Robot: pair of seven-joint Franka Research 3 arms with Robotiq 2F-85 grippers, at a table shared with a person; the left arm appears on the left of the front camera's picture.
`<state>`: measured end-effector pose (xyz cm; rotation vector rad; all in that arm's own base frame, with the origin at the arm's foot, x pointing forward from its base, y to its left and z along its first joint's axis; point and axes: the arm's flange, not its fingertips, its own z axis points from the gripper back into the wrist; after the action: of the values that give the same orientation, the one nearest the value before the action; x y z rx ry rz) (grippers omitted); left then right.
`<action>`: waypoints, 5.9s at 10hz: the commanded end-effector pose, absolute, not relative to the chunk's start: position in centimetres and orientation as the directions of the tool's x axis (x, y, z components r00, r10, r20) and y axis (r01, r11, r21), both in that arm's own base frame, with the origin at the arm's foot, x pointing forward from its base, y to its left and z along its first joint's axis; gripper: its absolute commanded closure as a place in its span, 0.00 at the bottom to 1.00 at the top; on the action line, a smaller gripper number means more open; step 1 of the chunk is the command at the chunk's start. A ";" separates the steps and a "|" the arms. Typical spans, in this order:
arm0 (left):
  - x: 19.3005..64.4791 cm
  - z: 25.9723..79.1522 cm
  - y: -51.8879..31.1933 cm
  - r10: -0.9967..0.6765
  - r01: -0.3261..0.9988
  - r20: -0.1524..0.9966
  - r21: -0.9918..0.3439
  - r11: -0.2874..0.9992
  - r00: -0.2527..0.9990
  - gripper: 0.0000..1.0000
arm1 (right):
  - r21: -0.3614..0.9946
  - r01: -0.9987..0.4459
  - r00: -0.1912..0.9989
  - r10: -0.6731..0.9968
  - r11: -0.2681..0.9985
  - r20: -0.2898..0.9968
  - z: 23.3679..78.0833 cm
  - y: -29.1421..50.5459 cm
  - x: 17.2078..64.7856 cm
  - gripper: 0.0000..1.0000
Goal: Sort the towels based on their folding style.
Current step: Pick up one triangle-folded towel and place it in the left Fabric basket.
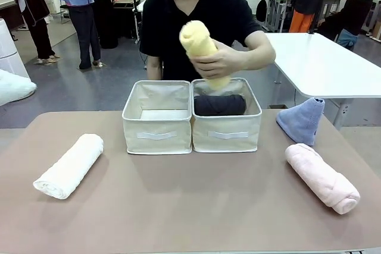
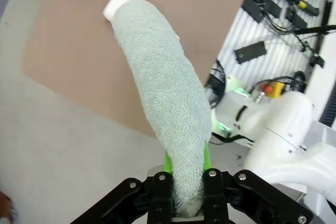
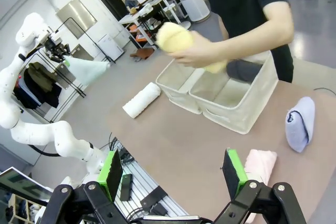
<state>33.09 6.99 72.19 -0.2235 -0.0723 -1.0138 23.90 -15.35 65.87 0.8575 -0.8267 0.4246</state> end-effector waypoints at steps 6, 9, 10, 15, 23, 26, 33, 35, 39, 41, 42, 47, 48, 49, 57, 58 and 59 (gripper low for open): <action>52.7 68.8 -12.0 -0.943 0.939 0.063 0.091 0.330 0.326 0.81 | 0.490 -0.649 0.607 0.007 0.582 0.795 66.0 -15.3 24.1 0.00; 56.0 68.0 -16.4 -0.954 0.953 0.076 0.070 0.294 0.288 0.81 | 0.490 -0.649 0.607 0.007 0.582 0.795 66.0 -15.3 24.1 0.00; 55.7 68.4 -16.6 -0.950 0.951 0.088 0.058 0.304 0.299 0.81 | 0.490 -0.649 0.607 0.007 0.582 0.795 66.0 -15.3 24.1 0.00; 55.8 66.1 -16.2 -0.955 0.956 0.100 0.070 0.285 0.278 0.81 | 0.490 -0.649 0.607 0.007 0.582 0.795 66.0 -15.3 24.1 0.00; 59.6 62.7 -25.5 -0.988 0.986 -0.085 0.099 -0.134 -0.126 0.81 | 0.490 -0.649 0.607 0.007 0.582 0.795 66.0 -15.3 24.1 0.00; 60.3 61.2 -28.3 -0.980 0.979 -0.091 0.088 -0.183 -0.175 0.81 | 0.490 -0.649 0.607 0.007 0.582 0.795 66.0 -15.3 24.1 0.00; 57.5 58.1 -29.3 -0.971 0.971 -0.049 0.021 -0.237 -0.236 0.81 | 0.490 -0.649 0.607 0.007 0.582 0.795 66.0 -15.3 24.1 0.00; 57.5 55.9 -28.9 -0.975 0.975 0.002 -0.012 -0.222 -0.222 0.81 | 0.490 -0.649 0.607 0.007 0.582 0.795 66.0 -15.3 24.1 0.00; 56.7 50.8 -28.9 -0.971 0.969 -0.017 -0.073 -0.237 -0.239 0.81 | 0.490 -0.649 0.607 0.007 0.582 0.795 66.0 -15.3 24.1 0.00; 55.9 47.9 -29.3 -0.963 0.959 -0.030 -0.101 -0.264 -0.269 0.81 | 0.490 -0.649 0.607 0.007 0.582 0.795 66.0 -15.3 24.1 0.00; 55.5 46.5 -29.6 -0.960 0.955 -0.026 -0.115 -0.274 -0.279 0.81 | 0.490 -0.649 0.607 0.007 0.582 0.795 66.0 -15.3 24.1 0.00; 54.8 43.2 -29.6 -0.956 0.951 -0.049 -0.129 -0.282 -0.290 0.21 | 0.490 -0.649 0.607 0.007 0.582 0.795 66.0 -15.3 24.1 0.00; 54.9 43.3 -29.6 -0.956 0.952 -0.051 -0.120 -0.282 -0.290 0.21 | 0.490 -0.649 0.607 0.007 0.582 0.795 66.0 -15.3 24.1 0.00; 55.0 43.4 -29.5 -0.956 0.952 -0.051 -0.116 -0.282 -0.289 0.00 | 0.490 -0.649 0.607 0.007 0.582 0.795 66.0 -15.3 24.1 0.00; 55.5 43.6 -29.4 -0.963 0.961 -0.058 -0.105 -0.257 -0.264 0.00 | 0.490 -0.649 0.607 0.007 0.582 0.795 66.0 -15.3 24.1 0.00; 55.6 43.8 -29.3 -0.964 0.962 -0.057 -0.099 -0.254 -0.260 0.00 | 0.490 -0.649 0.607 0.007 0.582 0.795 66.0 -15.3 24.1 0.00; 55.7 44.2 -29.2 -0.965 0.964 -0.053 -0.094 -0.250 -0.256 0.00 | 0.490 -0.649 0.607 0.007 0.582 0.795 66.0 -15.3 24.1 0.00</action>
<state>56.06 -29.74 43.96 -0.0362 0.1501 -1.8167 23.88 -15.42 65.97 0.8602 -0.8314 0.4229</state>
